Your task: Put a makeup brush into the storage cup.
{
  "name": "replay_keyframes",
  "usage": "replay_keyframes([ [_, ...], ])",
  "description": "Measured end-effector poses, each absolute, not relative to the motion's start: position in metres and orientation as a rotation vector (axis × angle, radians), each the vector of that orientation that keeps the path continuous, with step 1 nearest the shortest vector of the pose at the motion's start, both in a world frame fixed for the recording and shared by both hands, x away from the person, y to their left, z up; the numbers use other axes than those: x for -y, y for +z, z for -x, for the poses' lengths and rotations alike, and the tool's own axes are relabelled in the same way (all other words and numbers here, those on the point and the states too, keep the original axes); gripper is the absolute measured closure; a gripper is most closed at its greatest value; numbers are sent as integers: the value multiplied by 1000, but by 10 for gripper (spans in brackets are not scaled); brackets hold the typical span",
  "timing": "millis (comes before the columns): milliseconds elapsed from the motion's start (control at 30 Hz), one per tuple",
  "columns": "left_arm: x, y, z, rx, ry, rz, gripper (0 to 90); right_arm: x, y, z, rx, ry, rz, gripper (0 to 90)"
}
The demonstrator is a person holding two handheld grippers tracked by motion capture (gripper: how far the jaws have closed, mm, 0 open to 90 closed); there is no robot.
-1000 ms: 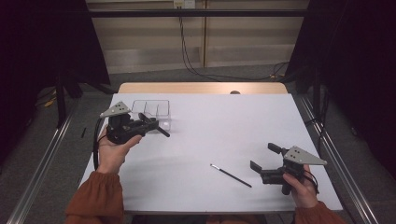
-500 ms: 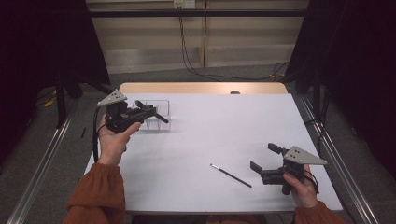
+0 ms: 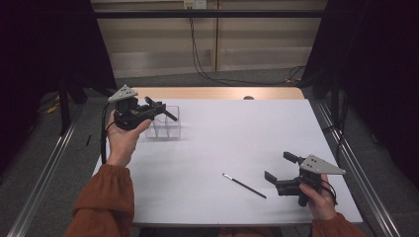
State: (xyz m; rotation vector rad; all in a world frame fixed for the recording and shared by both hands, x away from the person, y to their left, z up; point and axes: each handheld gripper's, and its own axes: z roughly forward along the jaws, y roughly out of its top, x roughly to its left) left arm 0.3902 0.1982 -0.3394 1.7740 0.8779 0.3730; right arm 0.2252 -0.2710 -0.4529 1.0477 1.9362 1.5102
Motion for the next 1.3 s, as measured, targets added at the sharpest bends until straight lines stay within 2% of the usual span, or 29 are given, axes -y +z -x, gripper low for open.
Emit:
replay_keyframes([
  [567, -195, -338, -414, -933, 413, -1806, 772, 271, -453, -225, -1942, 1516, -1043, 0],
  [1300, -193, -352, -431, -981, 385, -1890, 772, 271, -454, -225, -1953, 1516, -1031, 0],
])
